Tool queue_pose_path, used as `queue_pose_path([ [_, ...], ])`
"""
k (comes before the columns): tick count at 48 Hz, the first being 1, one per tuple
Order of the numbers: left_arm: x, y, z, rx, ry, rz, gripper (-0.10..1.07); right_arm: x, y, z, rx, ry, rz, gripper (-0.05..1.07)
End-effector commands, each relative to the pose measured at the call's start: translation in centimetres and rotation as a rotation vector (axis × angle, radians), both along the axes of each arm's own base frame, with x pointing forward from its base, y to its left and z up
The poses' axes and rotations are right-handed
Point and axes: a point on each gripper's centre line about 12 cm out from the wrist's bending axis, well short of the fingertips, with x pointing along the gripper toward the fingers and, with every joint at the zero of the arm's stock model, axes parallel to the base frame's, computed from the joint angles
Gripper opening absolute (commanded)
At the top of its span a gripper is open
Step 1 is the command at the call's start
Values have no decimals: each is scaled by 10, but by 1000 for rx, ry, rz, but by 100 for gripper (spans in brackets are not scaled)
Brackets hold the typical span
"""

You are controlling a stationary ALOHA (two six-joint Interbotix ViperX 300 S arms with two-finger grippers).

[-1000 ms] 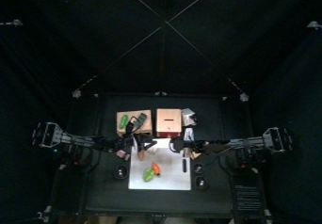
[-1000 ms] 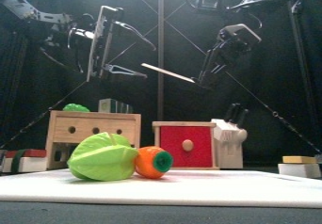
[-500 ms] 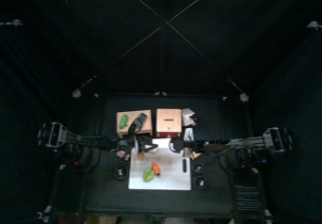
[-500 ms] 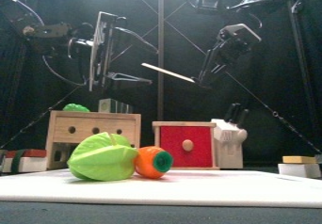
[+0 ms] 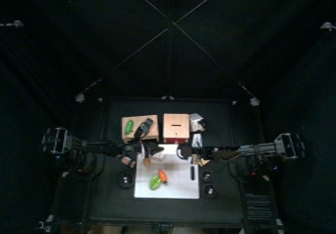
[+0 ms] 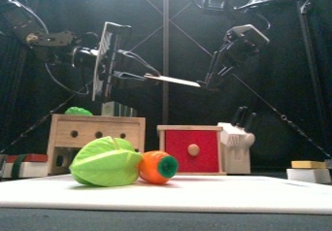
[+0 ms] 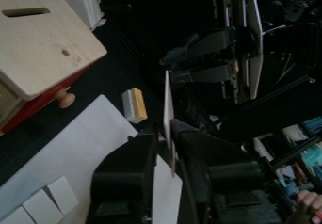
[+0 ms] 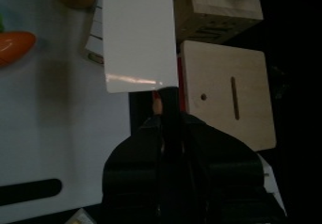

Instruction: Grab cleaver with other hand

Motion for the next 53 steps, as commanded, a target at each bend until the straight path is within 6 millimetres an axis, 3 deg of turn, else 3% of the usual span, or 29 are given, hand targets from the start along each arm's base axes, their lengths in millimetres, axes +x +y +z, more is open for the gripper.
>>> queue_pose_path([
  [1,2,1,6,9,-25,1,52,-1,1,12,3,-42,6,41],
  [12,2,1,7,12,-29,0,43,0,3,11,33,-57,13,48],
  [23,2,0,9,30,-31,-16,43,-1,8,5,75,-71,32,81],
  [31,2,-1,9,37,-30,-19,43,-6,11,11,100,-112,45,101],
  [46,3,-2,7,53,-26,-34,42,-33,17,24,143,-225,89,102],
  [53,3,-4,4,97,-8,-56,42,-44,18,38,293,-348,58,102],
])
